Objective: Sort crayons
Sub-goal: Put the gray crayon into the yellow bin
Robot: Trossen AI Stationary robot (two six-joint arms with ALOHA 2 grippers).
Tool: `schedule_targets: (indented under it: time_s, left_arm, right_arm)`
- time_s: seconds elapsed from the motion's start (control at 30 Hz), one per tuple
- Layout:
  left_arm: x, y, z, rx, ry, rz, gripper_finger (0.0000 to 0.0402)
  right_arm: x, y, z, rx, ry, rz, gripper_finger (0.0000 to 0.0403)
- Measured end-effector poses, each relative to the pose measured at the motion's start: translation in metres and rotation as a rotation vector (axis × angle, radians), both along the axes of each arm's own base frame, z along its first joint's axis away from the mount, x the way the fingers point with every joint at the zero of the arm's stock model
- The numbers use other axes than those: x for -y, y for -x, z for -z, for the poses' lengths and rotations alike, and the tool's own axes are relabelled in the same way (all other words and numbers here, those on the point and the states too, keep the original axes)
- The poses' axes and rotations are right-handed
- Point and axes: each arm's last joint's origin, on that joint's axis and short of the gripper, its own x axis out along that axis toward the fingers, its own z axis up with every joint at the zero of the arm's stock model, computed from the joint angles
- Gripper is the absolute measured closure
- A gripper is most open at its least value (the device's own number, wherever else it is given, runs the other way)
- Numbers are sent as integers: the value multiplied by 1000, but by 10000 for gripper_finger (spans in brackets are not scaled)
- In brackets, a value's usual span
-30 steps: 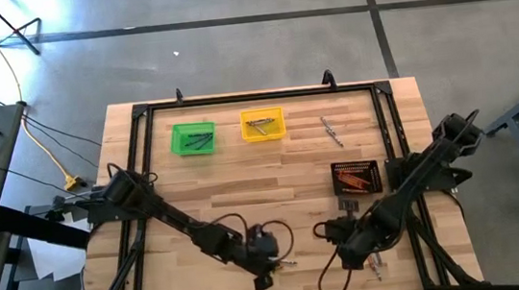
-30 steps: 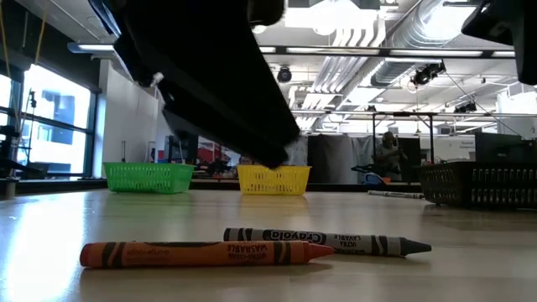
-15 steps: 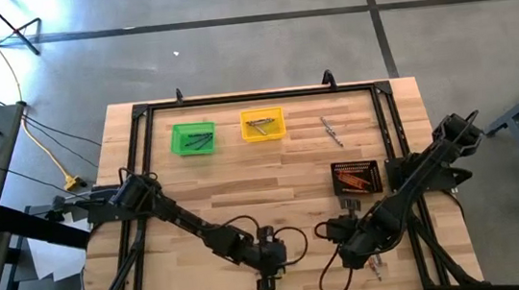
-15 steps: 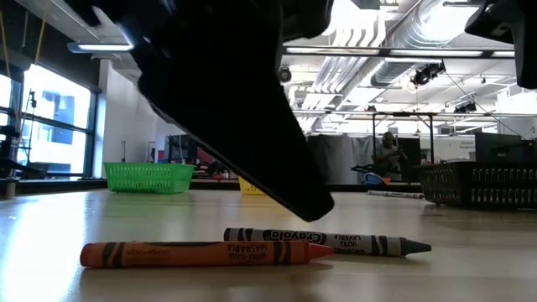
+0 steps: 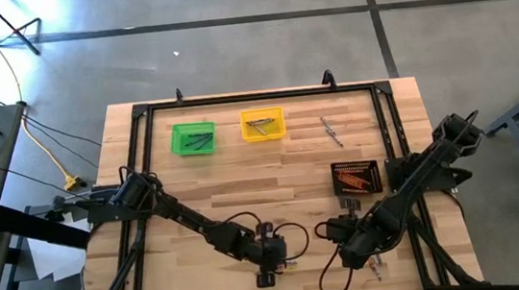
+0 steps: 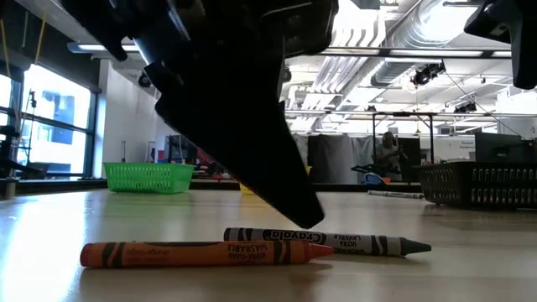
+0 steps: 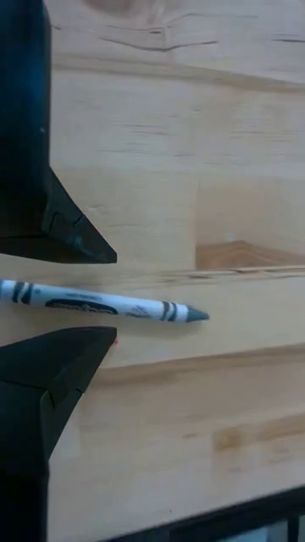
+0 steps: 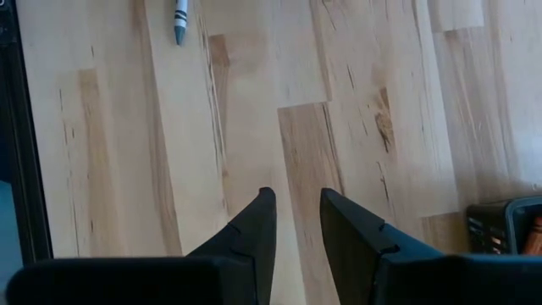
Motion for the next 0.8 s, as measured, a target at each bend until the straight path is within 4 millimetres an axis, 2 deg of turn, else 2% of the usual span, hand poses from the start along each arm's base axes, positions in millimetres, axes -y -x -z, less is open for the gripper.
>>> schedule_targets:
  time_s: [0.53, 0.8]
  left_arm:
    - [-6, 9, 5, -99, -95, -22, 287]
    - [-8, 10, 21, -164, -127, -16, 339]
  right_arm:
    - [0, 0, 0, 0, 2, -3, 316]
    - [0, 0, 0, 0, 2, -3, 316]
